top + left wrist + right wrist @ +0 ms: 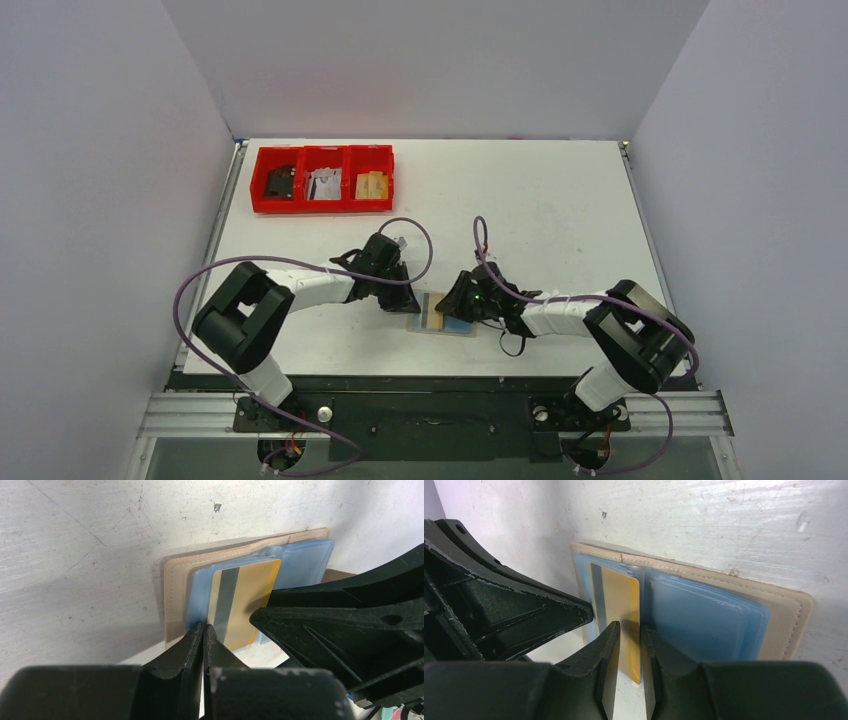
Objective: Take the credit cards out of the card holder
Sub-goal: Remove the credit card from the card holder.
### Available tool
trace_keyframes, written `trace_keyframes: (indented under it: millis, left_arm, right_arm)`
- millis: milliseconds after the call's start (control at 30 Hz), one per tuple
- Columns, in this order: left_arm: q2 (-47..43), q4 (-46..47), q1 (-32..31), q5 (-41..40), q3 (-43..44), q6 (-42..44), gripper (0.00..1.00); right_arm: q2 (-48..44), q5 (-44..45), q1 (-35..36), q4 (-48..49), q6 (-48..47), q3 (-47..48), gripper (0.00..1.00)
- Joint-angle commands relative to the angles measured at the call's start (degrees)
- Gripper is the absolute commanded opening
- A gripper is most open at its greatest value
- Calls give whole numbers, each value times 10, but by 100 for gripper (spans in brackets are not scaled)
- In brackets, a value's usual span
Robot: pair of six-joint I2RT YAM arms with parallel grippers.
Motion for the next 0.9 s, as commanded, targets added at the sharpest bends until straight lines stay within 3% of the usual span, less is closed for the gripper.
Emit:
trace_keyframes:
  millis: [0, 267, 867]
  left_arm:
    - [24, -16, -7, -24, 2, 5, 0]
    - [29, -20, -9, -27, 8, 4, 0]
    - [35, -27, -9, -32, 10, 3, 0]
  right_arm:
    - [-1, -14, -11, 53, 15, -18, 18]
    - [-9, -24, -25, 81, 27, -38, 12]
    - [-21, -44, -46, 129, 41, -68, 15]
